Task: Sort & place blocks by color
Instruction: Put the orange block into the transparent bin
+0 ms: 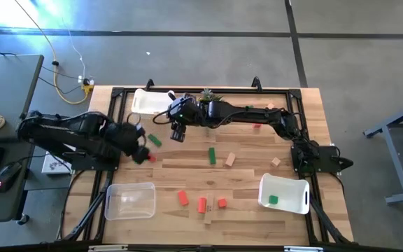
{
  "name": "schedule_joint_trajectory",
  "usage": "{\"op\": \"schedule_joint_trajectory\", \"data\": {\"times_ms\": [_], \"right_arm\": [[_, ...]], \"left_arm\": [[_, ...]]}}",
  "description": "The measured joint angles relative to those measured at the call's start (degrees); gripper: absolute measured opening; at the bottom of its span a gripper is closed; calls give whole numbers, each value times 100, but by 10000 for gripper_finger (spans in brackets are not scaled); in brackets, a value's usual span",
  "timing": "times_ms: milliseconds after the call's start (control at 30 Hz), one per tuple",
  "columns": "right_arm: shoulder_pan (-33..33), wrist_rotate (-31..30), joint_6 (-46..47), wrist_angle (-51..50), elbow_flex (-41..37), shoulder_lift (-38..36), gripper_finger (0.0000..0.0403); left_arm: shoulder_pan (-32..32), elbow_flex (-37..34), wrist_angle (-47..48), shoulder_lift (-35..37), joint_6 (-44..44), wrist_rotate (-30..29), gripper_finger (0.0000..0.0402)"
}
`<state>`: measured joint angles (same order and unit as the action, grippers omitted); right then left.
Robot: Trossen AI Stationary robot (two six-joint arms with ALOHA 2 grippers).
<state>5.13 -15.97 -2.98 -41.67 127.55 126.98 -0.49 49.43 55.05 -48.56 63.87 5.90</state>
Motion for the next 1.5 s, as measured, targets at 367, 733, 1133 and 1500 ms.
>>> {"op": "schedule_joint_trajectory", "data": {"times_ms": [367, 733, 1133, 1500], "right_arm": [[216, 45, 1, -59, 0, 0, 195], [366, 289, 45, -208, -2, 0, 195], [439, 302, 0, -978, -9, 0, 195], [437, 760, 205, -1610, -9, 0, 195]], "left_arm": [[-1906, 4, 539, -337, 1182, 381, 36], [-2588, 7, 393, -1461, 1405, 1228, 50], [-2582, 7, -573, -2198, 1619, 1555, 55], [-2582, 4, -536, -2367, 1548, 1555, 114]]}}
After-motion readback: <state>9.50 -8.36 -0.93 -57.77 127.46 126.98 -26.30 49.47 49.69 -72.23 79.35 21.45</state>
